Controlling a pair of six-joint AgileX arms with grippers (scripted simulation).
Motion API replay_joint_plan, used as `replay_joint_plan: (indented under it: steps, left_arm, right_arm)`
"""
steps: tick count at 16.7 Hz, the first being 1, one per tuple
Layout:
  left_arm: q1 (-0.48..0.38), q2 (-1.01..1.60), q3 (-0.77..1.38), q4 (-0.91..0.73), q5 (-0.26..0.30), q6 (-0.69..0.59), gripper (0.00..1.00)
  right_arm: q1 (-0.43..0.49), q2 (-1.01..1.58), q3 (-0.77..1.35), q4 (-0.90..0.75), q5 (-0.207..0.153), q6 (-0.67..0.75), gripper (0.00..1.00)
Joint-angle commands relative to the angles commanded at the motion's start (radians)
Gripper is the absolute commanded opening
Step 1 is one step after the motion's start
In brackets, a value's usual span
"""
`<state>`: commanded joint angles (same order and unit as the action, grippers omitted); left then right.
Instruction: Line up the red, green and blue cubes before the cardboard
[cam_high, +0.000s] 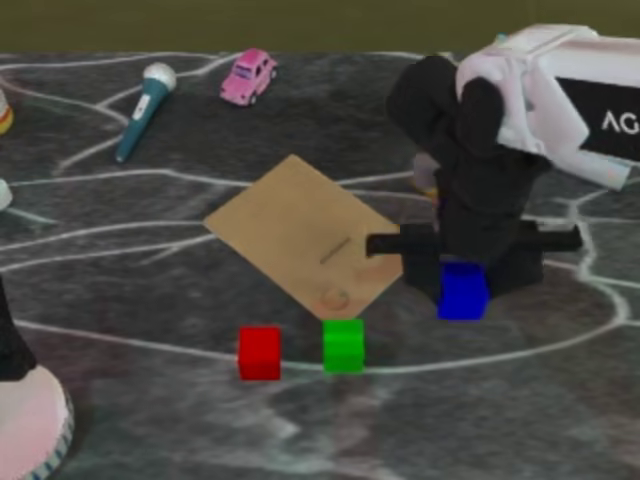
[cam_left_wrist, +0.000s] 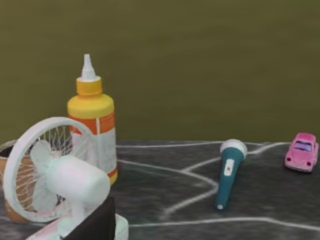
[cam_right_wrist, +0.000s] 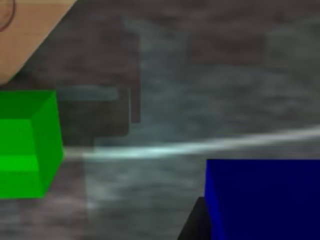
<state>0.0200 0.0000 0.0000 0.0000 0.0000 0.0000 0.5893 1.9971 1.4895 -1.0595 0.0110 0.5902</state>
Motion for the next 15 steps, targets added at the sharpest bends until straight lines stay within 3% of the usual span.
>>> replay_joint_plan:
  steps: [2, 8, 15]
  left_arm:
    - [0.000, 0.000, 0.000, 0.000, 0.000, 0.000, 1.00]
    - [0.000, 0.000, 0.000, 0.000, 0.000, 0.000, 1.00]
    - [0.000, 0.000, 0.000, 0.000, 0.000, 0.000, 1.00]
  right_arm:
    - [0.038, -0.039, -0.040, 0.006, 0.000, 0.040, 0.00]
    - [0.037, -0.033, -0.054, 0.022, 0.000, 0.044, 0.00]
    - [0.042, 0.056, -0.188, 0.251, 0.001, 0.047, 0.00]
